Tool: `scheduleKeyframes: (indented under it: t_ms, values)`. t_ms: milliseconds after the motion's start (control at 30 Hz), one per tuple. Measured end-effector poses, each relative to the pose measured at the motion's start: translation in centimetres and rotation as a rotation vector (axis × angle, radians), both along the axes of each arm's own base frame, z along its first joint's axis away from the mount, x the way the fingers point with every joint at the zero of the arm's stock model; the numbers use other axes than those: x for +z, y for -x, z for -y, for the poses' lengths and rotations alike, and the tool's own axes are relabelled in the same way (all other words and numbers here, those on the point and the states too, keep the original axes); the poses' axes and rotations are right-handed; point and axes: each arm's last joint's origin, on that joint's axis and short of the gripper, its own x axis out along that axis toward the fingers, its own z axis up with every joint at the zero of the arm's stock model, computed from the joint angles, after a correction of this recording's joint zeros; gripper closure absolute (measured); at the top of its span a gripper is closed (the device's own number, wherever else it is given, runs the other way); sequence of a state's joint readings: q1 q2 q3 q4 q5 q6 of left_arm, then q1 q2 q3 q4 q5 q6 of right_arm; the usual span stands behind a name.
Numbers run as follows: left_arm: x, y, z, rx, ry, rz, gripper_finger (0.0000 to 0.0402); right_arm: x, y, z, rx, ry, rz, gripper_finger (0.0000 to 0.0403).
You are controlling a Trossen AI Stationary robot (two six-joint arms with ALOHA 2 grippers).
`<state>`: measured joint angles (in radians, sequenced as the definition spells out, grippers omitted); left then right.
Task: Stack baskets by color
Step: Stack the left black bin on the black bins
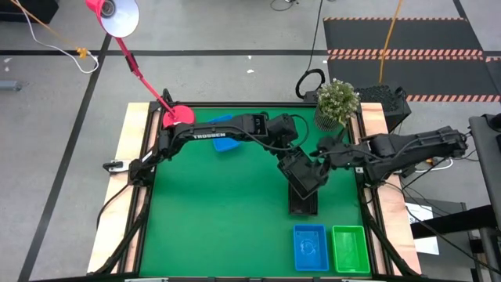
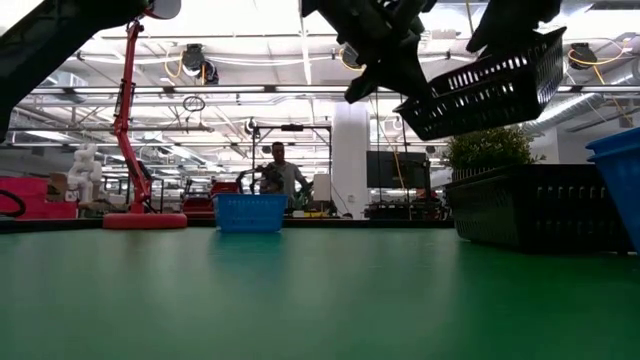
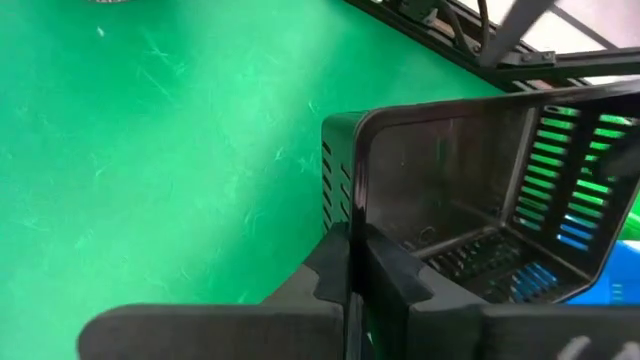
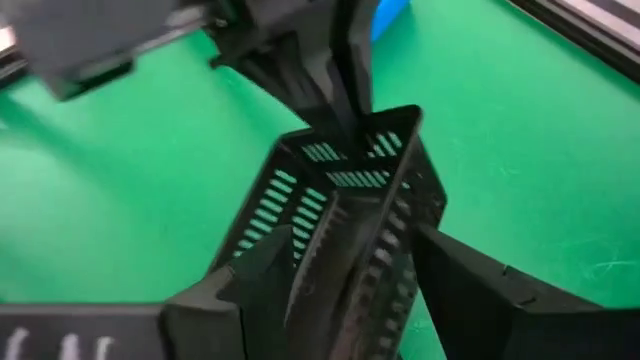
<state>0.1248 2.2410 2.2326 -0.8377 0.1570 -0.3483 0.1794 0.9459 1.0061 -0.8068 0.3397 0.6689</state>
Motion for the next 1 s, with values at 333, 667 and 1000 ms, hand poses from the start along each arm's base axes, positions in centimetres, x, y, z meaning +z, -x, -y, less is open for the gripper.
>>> scheduleKeyframes:
  t_ms: [333, 667, 1000]
  values:
    - [-0.1, 0.1, -0.2, -0.005, -0.003, -0.007, 0.0384, -1.4, -0.8, 0.0, -0.072, -0.041, -0.111, 0.0337]
    - [0.2, -0.2, 0.0, -0.026, 0.095, 0.034, 0.0366, -1.7, -0.3, 0.3, -0.190, -0.144, -0.132, 0.0389]
    - [3.6, 1.2, 0.3, -0.024, 0.101, 0.113, 0.0173, -1.0, 0.4, 0.1, -0.324, -0.395, -0.051, 0.0398]
